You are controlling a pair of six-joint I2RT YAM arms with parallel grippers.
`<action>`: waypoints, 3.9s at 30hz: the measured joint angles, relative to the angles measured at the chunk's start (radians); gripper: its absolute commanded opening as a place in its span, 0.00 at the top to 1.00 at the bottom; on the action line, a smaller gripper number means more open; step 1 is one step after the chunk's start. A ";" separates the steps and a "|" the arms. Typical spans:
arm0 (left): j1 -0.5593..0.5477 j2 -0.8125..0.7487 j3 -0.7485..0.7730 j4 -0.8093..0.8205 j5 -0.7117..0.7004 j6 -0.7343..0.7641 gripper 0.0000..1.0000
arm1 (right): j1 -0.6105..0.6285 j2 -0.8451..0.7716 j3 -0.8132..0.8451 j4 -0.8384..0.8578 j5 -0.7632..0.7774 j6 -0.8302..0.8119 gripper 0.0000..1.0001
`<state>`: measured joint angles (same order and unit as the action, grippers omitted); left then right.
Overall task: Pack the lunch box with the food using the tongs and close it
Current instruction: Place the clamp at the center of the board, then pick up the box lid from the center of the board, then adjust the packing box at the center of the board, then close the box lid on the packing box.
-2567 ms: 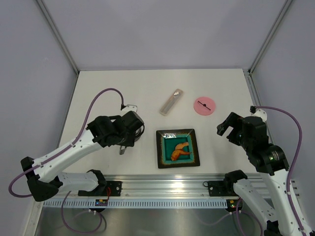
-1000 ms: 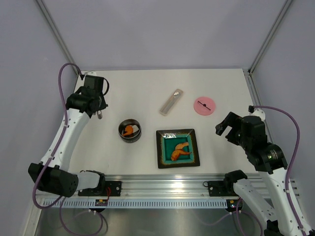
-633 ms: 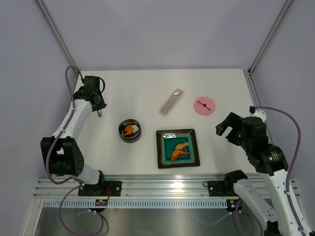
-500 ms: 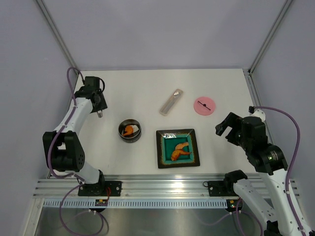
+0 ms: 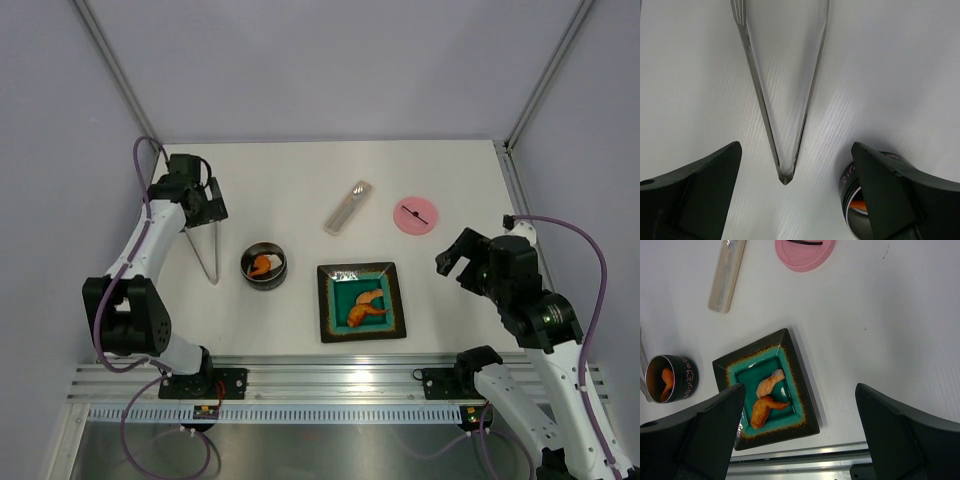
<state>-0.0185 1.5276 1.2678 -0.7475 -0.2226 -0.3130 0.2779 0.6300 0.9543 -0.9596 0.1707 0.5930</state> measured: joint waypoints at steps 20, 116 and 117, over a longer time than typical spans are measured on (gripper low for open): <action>-0.132 -0.370 -0.051 -0.134 0.153 -0.063 0.04 | 0.000 0.981 0.424 0.152 0.032 -0.359 0.17; 0.128 -0.450 -0.189 0.037 0.523 -0.334 0.01 | 0.650 1.475 1.185 -0.051 -0.024 -0.318 1.00; 0.135 -0.460 -0.184 0.023 0.505 -0.339 0.01 | 0.659 1.513 1.235 -0.065 -0.021 -0.320 1.00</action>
<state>0.1162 1.0676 1.0836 -0.7242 0.2825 -0.6518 0.9367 2.1429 2.1891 -1.0245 0.1501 0.2729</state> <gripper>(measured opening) 0.988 0.030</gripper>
